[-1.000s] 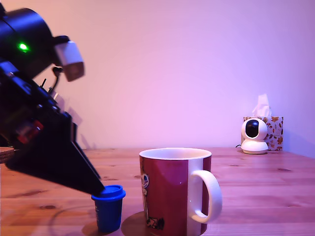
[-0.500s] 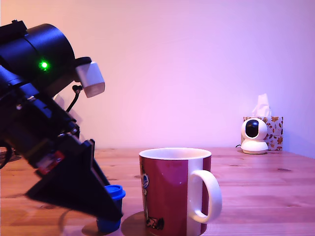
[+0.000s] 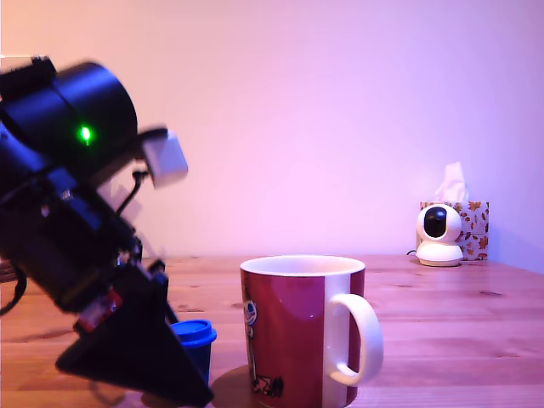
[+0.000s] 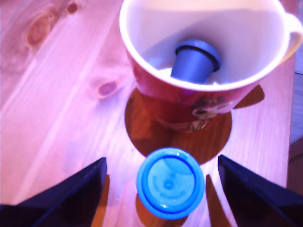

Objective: Pick up the coffee capsules on the table and drop them inside the coffee cup

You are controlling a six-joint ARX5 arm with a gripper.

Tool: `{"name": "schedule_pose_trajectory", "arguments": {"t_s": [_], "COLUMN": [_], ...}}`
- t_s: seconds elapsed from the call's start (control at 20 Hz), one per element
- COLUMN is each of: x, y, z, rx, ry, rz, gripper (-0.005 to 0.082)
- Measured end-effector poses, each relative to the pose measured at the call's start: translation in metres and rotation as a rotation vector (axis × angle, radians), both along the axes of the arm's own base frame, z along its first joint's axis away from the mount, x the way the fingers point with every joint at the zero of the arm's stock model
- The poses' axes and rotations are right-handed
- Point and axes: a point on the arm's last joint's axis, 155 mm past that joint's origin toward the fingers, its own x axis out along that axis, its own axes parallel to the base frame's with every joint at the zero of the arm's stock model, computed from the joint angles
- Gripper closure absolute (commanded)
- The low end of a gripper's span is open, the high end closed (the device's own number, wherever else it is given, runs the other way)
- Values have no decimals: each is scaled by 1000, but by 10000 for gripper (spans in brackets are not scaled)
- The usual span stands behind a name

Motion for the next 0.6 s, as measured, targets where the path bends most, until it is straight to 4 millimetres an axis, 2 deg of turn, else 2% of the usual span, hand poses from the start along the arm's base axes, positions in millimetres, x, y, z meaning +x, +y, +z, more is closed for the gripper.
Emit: {"name": "schedule_pose_trajectory", "arguments": {"t_s": [0.15,0.25,0.6], "x": [1,1,1], "y": [0,0,-2], "z": [0,0,1], "rx": [-2,-4,-11], "ry": [5,6,6], "rz": [13,12,9], "gripper": [338,429,560]}}
